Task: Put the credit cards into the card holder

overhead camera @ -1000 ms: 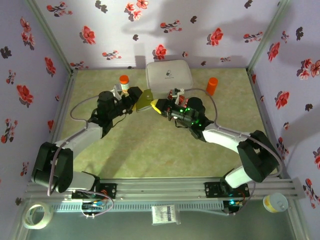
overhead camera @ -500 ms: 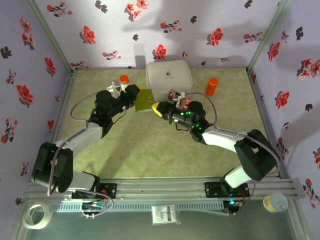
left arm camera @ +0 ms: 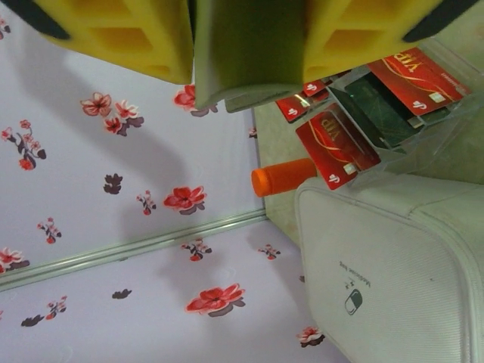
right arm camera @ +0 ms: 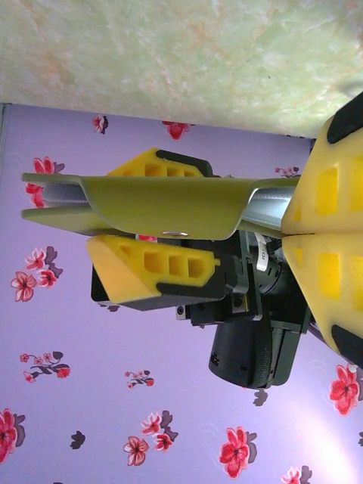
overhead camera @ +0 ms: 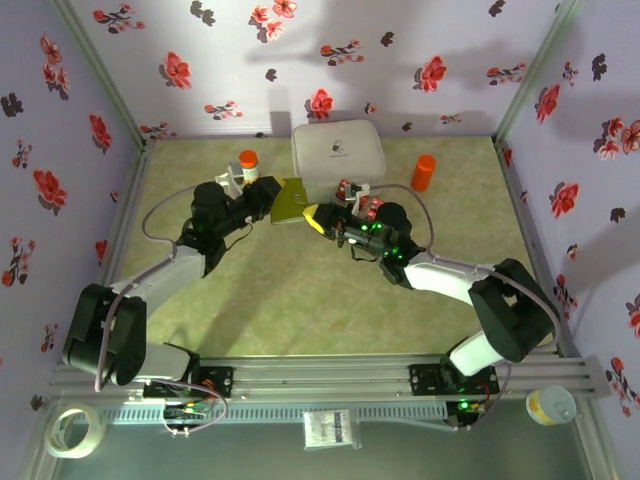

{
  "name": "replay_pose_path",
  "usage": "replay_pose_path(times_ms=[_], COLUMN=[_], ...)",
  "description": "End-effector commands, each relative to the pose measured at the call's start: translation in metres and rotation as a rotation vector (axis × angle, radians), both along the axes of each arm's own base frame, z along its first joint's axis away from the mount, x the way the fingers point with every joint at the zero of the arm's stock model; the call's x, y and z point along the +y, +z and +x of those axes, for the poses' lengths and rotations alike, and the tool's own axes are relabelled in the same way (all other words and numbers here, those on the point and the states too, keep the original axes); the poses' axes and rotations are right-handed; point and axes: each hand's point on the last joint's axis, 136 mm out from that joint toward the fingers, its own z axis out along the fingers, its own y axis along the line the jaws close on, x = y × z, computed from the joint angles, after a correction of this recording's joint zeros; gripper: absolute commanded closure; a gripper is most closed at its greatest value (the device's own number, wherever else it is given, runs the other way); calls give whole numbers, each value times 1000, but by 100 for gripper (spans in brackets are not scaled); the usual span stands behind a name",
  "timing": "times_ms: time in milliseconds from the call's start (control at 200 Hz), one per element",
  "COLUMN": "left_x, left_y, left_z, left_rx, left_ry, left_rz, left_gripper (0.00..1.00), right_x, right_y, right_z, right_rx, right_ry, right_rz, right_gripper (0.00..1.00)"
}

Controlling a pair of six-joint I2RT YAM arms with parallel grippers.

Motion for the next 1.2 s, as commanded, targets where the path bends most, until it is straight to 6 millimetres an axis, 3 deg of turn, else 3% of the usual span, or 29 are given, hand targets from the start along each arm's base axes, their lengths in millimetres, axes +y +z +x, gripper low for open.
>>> replay_pose_path(times_ms=[0, 160, 275, 370, 440, 510, 600, 760, 990, 1120, 1195], left_x=[-4, -2, 3, 5, 7, 7, 5, 2, -2, -5, -7], left_y=[8, 5, 0, -5, -9, -14, -17, -21, -23, -24, -25], left_z=[-12, -16, -18, -20, -21, -20, -19, -17, -20, -22, -24], left_rx=[-59, -76, -86, -98, -97, -89, -74, -45, -21, -18, -13], left_ry=[-44, -48, -38, -35, -35, -29, -29, -13, -4, -4, -6], left_rz=[45, 82, 121, 163, 192, 203, 192, 177, 177, 186, 185], left_gripper=[73, 100, 100, 100, 100, 100, 100, 100, 100, 100, 100], right_x=[-1, -3, -19, -43, -59, -65, -57, -24, 18, 26, 21], right_y=[10, -5, -29, -52, -54, -51, -46, -41, -45, -53, -59], right_z=[-6, -6, -5, -9, -11, -10, -7, 1, 17, 22, 27], right_rx=[-33, -20, -21, -55, -115, -148, -192, -278, -334, -334, -338], right_ry=[7, 9, -32, -80, -100, -104, -92, -54, -40, -47, -88], right_rz=[34, -12, -184, -495, -707, -803, -882, -978, -1003, -1005, -1049], right_gripper=[100, 97, 75, 61, 55, 51, 47, 41, 40, 41, 42])
